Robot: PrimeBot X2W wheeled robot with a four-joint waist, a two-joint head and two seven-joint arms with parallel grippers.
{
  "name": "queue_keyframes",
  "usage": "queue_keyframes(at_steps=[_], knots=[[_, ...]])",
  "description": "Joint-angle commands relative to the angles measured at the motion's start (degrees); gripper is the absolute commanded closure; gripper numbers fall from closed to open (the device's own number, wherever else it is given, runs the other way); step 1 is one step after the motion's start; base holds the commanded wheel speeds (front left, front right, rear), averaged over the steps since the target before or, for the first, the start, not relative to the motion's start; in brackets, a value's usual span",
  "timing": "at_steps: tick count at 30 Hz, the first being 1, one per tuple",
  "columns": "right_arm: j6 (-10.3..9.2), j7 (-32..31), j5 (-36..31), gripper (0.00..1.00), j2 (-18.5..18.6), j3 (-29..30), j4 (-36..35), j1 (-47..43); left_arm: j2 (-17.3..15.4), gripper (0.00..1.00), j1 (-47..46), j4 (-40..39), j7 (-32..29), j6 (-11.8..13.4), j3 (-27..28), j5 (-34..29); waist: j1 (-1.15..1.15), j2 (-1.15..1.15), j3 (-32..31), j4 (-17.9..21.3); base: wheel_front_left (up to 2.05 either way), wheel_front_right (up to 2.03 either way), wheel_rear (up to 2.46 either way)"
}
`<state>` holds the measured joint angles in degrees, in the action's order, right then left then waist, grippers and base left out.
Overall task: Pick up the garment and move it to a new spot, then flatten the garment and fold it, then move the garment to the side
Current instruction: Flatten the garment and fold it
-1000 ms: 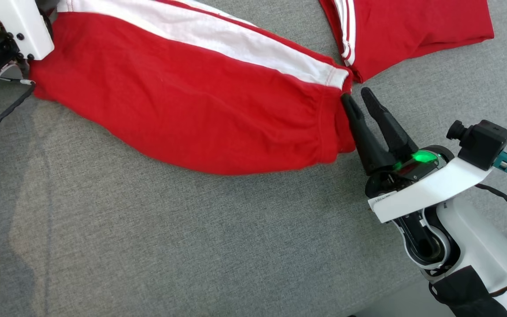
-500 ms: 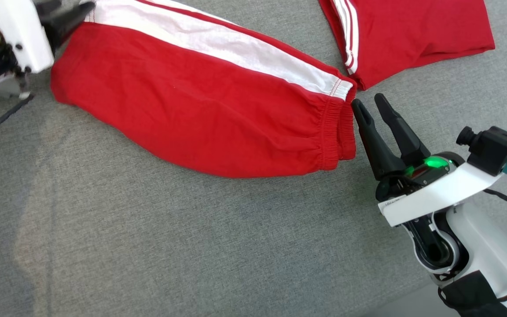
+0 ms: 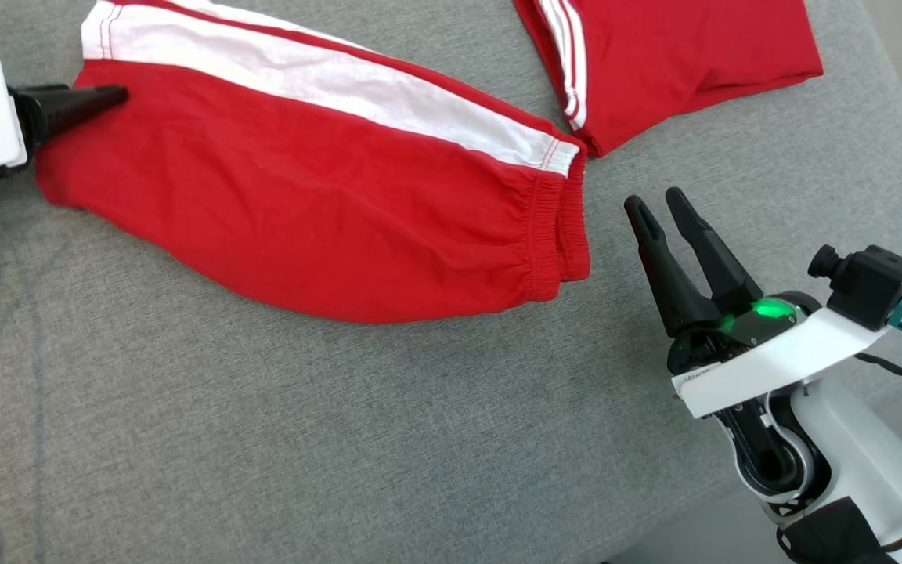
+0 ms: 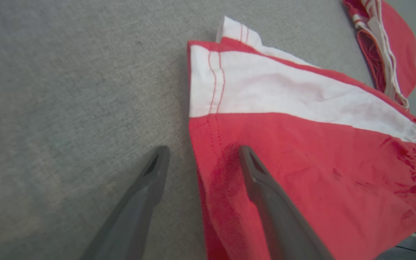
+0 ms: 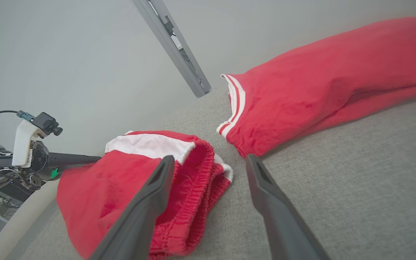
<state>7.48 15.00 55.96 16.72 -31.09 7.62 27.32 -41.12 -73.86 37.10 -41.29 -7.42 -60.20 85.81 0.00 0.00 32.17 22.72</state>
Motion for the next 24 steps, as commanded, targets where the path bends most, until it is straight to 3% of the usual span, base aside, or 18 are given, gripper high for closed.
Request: queue_keyframes(at_steps=[1, 8, 9, 10, 11, 12, 19, 24], knots=[[0.04, 0.23, -0.32, 0.00, 0.09, 0.23, 0.17, -0.75, -0.02, 0.00, 2.23, -0.55, -1.56, -0.10, -0.56, 0.99, 0.00, 0.00, -0.28, 0.38, 0.00, 0.00, 0.00], [0.04, 0.23, -0.83, 0.00, -0.07, 0.01, 0.46, -1.33, -0.67, 0.00, 2.97, -4.78, -3.45, -0.10, 0.72, 3.94, 0.00, 0.00, -0.56, 1.09, 0.00, 0.00, 0.00], [0.04, 0.23, -0.93, 0.00, -0.21, -0.11, 0.54, -1.27, -0.77, 0.16, 3.11, -4.99, -3.35, -0.10, 0.65, 3.78, 0.00, 0.00, -0.56, 1.17, 0.00, 0.00, 0.00], [0.04, 0.23, -1.06, 0.00, -0.32, -0.19, 0.63, -1.19, -0.78, 0.50, 3.26, -5.11, -3.33, -0.10, 0.62, 3.67, 0.00, 0.00, -0.56, 1.24, 0.00, 0.00, 0.00], [0.04, 0.23, -1.12, 0.00, -0.40, -0.24, 0.71, -1.09, -0.78, 0.70, 3.41, -5.28, -3.25, -0.10, 0.61, 3.64, 0.00, 0.00, -0.57, 1.29, 0.00, 0.00, 0.00], [0.04, 0.22, -1.15, 0.00, -0.43, -0.36, 0.81, -0.98, -0.81, 1.00, 3.53, -5.47, -3.21, -0.10, 0.62, 3.68, 0.00, 0.00, -0.59, 1.31, 0.00, 0.00, 0.00], [0.04, 0.22, -1.45, 0.00, -0.02, -0.31, 1.84, -1.26, -0.43, 1.00, 4.01, -4.69, -1.59, 0.28, 1.37, 4.05, 0.00, 0.00, -2.21, 0.24, 0.00, 0.00, 0.00], [0.04, 0.23, -1.56, 0.00, 1.19, -0.31, 3.04, -2.04, 2.12, 1.00, 6.70, -3.64, 0.47, 0.86, 1.37, 5.33, 0.00, 0.00, -6.11, -3.22, 0.00, 0.00, 0.00]])
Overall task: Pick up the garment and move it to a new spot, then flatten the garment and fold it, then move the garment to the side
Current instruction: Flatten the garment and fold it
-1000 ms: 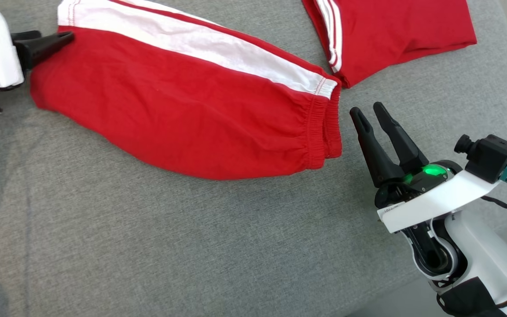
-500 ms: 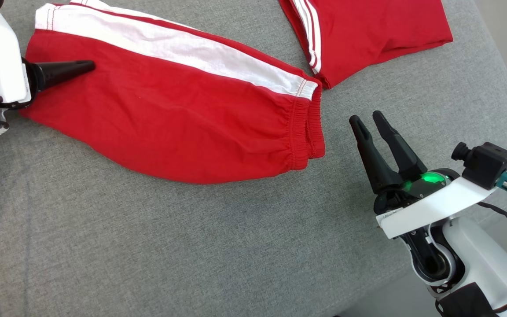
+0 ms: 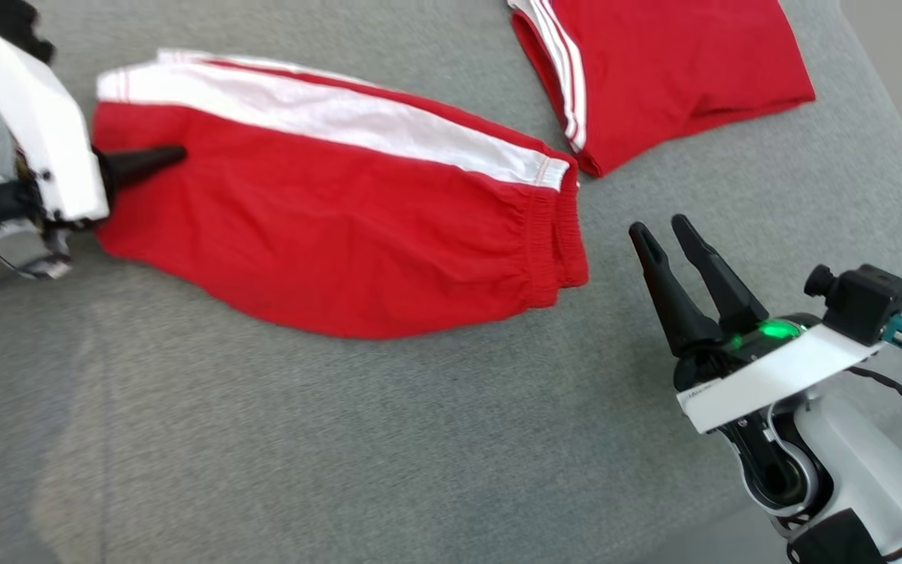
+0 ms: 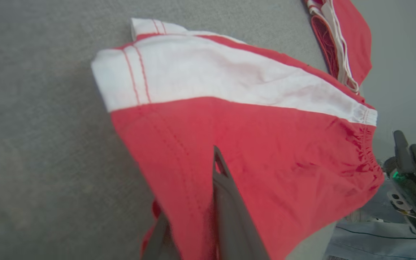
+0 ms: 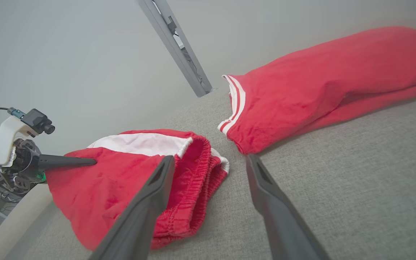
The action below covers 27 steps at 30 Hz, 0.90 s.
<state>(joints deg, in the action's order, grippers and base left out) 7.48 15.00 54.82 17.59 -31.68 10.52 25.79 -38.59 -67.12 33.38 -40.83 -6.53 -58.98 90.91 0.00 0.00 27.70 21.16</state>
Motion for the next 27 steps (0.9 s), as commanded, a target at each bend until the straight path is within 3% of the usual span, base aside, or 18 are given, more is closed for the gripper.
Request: queue_keyframes(at_steps=[1, 5, 14, 26, 27], knots=[[0.04, 0.23, -0.43, 0.00, 0.53, 0.20, 0.38, -0.59, -0.05, 1.00, 0.69, -0.08, 0.35, 0.06, 0.02, 0.28, 0.00, 0.00, -2.41, -2.45, 0.00, 0.00, 0.00], [0.04, 0.23, -0.49, 0.00, 1.74, -0.79, 1.15, -1.22, 1.32, 1.00, 4.33, -1.52, 2.35, 0.49, 0.62, 2.16, 0.00, 0.00, -5.75, -5.68, 0.00, 0.00, 0.00], [0.04, 0.23, 0.76, 0.00, 4.04, -1.93, 2.79, -3.79, 0.86, 1.00, 14.70, -6.85, 7.69, 2.57, 0.74, 4.70, 0.00, 0.00, -13.52, -11.95, 0.00, 0.00, 0.00], [0.04, 0.23, 2.17, 0.00, 5.60, -3.36, 4.16, -5.55, -0.91, 1.00, 23.86, -8.43, 12.61, 4.17, 0.13, 5.46, 0.00, 0.00, -18.38, -14.78, 0.00, 0.00, 0.00], [0.04, 0.22, 2.18, 0.00, 5.63, -3.47, 4.19, -5.61, -0.88, 0.77, 24.15, -8.07, 13.13, 4.28, 0.13, 5.22, 0.00, 0.00, -18.50, -14.79, 0.00, 0.00, 0.00]])
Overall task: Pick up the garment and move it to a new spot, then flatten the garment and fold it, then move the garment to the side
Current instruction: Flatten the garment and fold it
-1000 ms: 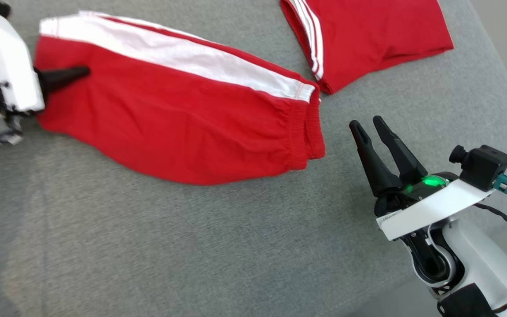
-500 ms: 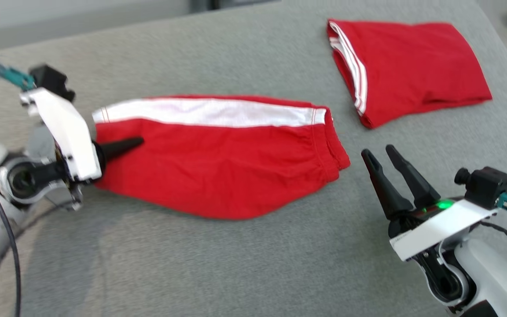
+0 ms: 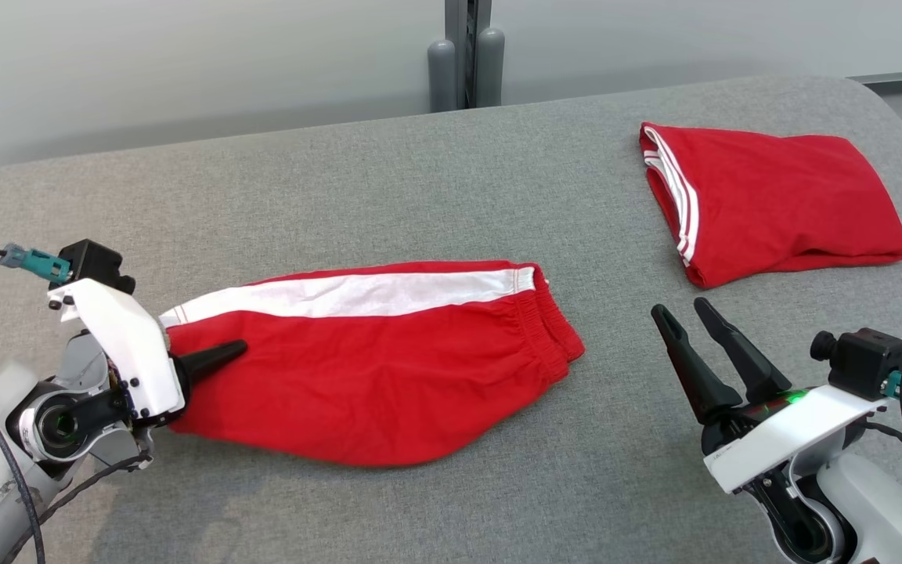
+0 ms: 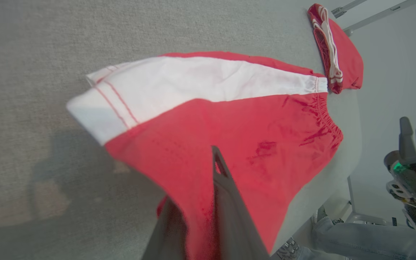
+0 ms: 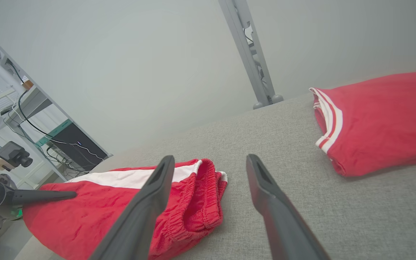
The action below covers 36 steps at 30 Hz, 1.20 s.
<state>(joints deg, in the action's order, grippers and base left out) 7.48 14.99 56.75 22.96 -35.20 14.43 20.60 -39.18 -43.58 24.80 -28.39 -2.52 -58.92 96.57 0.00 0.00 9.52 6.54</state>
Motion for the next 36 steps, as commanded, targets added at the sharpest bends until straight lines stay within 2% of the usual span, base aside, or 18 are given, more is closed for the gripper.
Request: queue_keyframes(at_steps=[1, 2, 7, 12, 19, 23, 28, 31, 36], knots=[[0.04, 0.23, 0.33, 0.00, 0.32, -0.08, 0.32, -0.46, -0.10, 0.08, 0.81, 0.91, 1.31, 0.32, 0.15, -0.65, 0.00, 0.00, -0.41, -0.19, 0.00, 0.00, 0.00], [0.04, 0.24, 0.39, 0.00, 0.40, -0.22, 0.38, -0.51, 0.19, 0.00, 1.02, 1.14, 1.67, 0.29, 0.20, -0.65, 0.00, 0.00, -0.51, -0.20, 0.00, 0.00, 0.00], [0.04, 0.24, 0.72, 0.00, 0.90, -0.62, 0.50, -0.80, 0.24, 0.00, 1.08, 2.05, 2.37, -0.50, 0.32, -1.08, 0.00, 0.00, -1.06, -0.43, 0.00, 0.00, 0.00], [0.04, 0.23, 0.65, 0.00, 1.13, -0.65, 0.68, -1.17, -1.50, 0.00, 0.44, 1.51, 4.55, -1.06, 0.25, -3.80, 0.00, 0.00, -1.61, -0.65, 0.00, 0.00, 0.00], [0.04, 0.24, 0.04, 0.00, 1.72, 0.26, 1.85, -1.35, -5.68, 0.00, 1.07, -2.02, 12.69, 0.70, 0.58, -10.16, 0.00, 0.00, -2.50, -1.99, 0.00, 0.00, 0.00], [0.04, 0.24, -0.97, 0.00, 1.90, 0.92, 2.49, -0.98, -8.31, 0.00, 2.87, -6.44, 18.70, 2.94, 1.70, -12.86, 0.00, 0.00, -2.86, -3.16, 0.00, 0.00, 0.00], [0.04, 0.12, -2.51, 0.00, 1.15, 0.93, 4.55, 0.33, -9.21, 0.00, 5.93, -12.80, 27.15, 7.22, 3.03, -15.59, 0.00, 0.00, -3.07, -5.10, 0.00, 0.00, 0.00], [0.04, -1.64, -3.54, 0.00, 0.42, 0.63, 7.43, 1.67, -8.93, 0.00, 8.47, -16.51, 32.00, 9.88, 3.35, -17.15, 0.00, 0.00, -3.37, -6.24, 0.00, 0.00, 0.00], [0.03, -7.02, -4.89, 0.00, -2.04, 0.51, 12.72, 4.78, -7.74, 0.00, 12.44, -21.96, 38.67, 12.90, 3.49, -18.94, 0.00, 0.00, -3.81, -8.36, 0.00, 0.00, 0.00]])
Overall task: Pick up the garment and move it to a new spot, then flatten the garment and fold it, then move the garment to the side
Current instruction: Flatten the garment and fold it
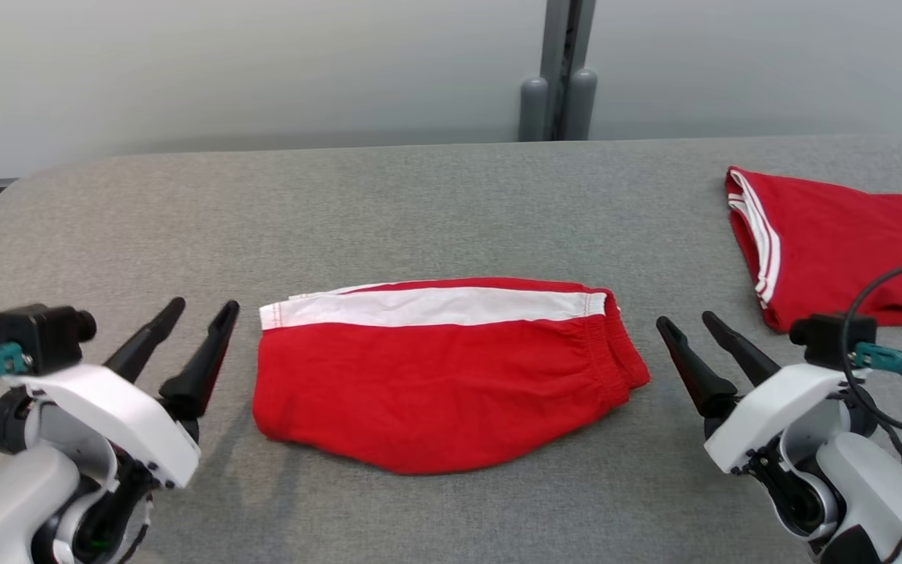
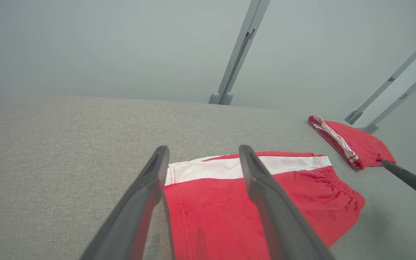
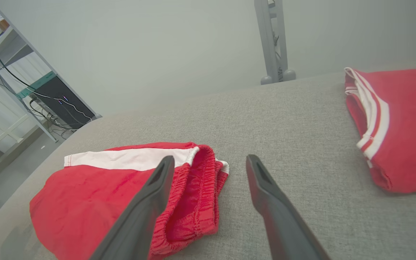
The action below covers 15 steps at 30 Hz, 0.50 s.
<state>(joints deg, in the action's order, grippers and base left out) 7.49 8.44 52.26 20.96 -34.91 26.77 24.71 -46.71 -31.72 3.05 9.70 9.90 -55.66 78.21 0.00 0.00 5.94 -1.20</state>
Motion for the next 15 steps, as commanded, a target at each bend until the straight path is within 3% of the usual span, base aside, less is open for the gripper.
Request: queue_keyframes(at_steps=[1, 8, 15], knots=[[0.03, -1.45, -0.63, 0.00, -0.60, 0.32, 1.38, 1.10, -0.18, 0.00, 1.09, -0.82, 1.39, 1.16, -0.11, -1.63, 0.00, 0.00, -0.36, -1.04, 0.00, 0.00, 0.00], [0.03, -12.96, -1.67, 0.00, -4.57, 2.00, 9.76, 4.60, 2.16, 0.00, 4.64, -4.37, 4.72, 5.93, -0.60, -7.56, 0.00, 0.00, -1.35, -3.28, 0.00, 0.00, 0.00], [0.02, -26.98, -5.82, 0.00, -8.74, 6.26, 20.19, 10.67, 7.16, 0.00, 9.62, -6.18, 5.42, 6.25, 1.22, -8.64, 0.00, 0.00, -2.34, -4.35, 0.00, 0.00, 0.00]])
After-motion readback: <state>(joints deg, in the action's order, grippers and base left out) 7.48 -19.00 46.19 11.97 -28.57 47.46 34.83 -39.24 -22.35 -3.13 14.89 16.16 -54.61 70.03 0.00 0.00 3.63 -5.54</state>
